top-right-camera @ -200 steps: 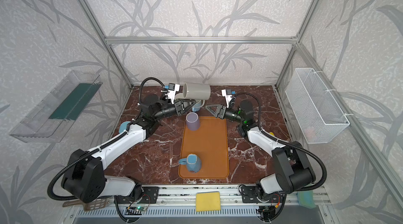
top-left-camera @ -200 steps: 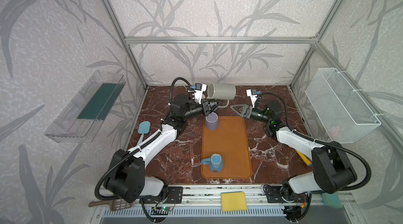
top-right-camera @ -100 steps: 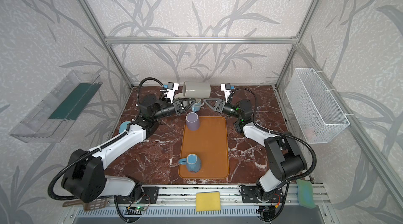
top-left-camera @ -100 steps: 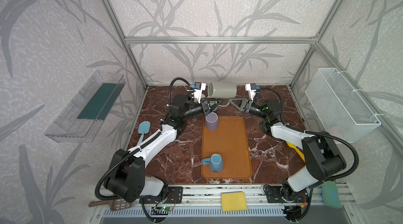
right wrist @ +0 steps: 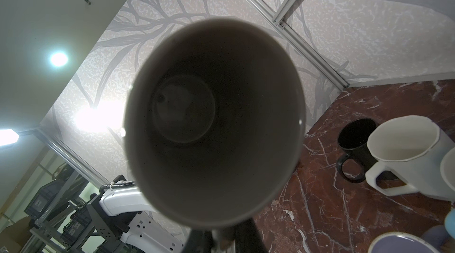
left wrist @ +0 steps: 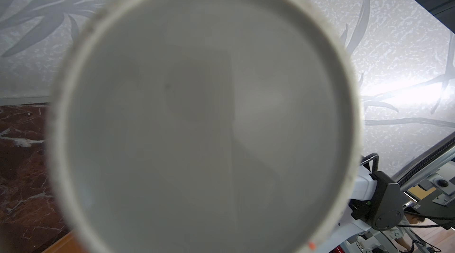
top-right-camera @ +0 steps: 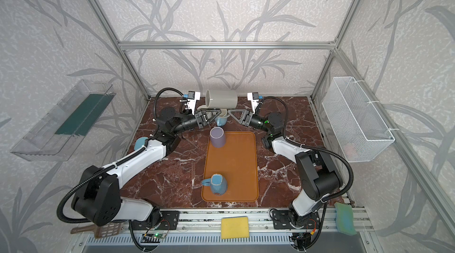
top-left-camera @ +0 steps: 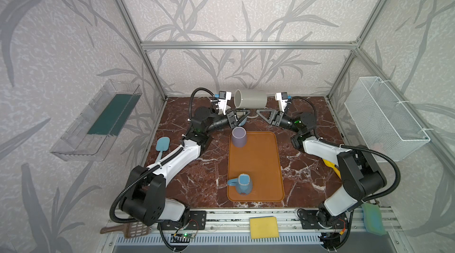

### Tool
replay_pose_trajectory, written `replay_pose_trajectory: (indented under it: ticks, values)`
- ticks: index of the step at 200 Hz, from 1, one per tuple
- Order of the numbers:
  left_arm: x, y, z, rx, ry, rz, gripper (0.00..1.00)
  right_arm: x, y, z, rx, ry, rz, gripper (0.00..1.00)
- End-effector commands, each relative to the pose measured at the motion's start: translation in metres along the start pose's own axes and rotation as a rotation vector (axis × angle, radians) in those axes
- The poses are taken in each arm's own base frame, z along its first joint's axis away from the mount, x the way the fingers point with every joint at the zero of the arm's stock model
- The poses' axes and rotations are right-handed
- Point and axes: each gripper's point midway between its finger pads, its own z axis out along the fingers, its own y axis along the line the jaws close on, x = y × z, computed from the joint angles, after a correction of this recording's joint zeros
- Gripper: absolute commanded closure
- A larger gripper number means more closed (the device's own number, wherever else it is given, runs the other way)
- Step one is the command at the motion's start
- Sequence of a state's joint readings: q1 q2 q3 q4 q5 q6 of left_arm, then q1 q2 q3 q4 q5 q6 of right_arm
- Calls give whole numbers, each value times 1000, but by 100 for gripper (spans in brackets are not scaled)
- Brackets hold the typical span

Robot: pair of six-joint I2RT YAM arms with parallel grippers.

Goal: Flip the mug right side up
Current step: 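Grasp the grey mug with the right gripper from the left gripper, then hold the grey mug sideways between both grippers above the tray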

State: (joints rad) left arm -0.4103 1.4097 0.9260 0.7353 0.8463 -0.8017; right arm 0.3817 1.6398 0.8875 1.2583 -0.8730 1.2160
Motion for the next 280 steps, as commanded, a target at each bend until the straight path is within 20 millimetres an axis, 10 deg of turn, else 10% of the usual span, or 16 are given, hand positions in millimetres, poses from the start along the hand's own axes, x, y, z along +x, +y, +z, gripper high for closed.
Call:
replay_pose_trajectory:
  ticks: [1,33,117,212,280]
  values:
    - [-15,-26,-1,94,-34,110,100,-19,34,6,-101,-45,-63,85]
    - [-13,-24,-1,84,-29,106,100,-20,37,6,-116,-47,-62,96]
    - [-4,-23,1,113,11,73,100,-17,51,11,-152,-11,-92,74]
    - [1,-25,4,184,34,20,100,-17,62,17,-182,13,-103,72]
    - [5,-21,5,189,38,-1,100,-19,59,14,-169,-13,-94,100]
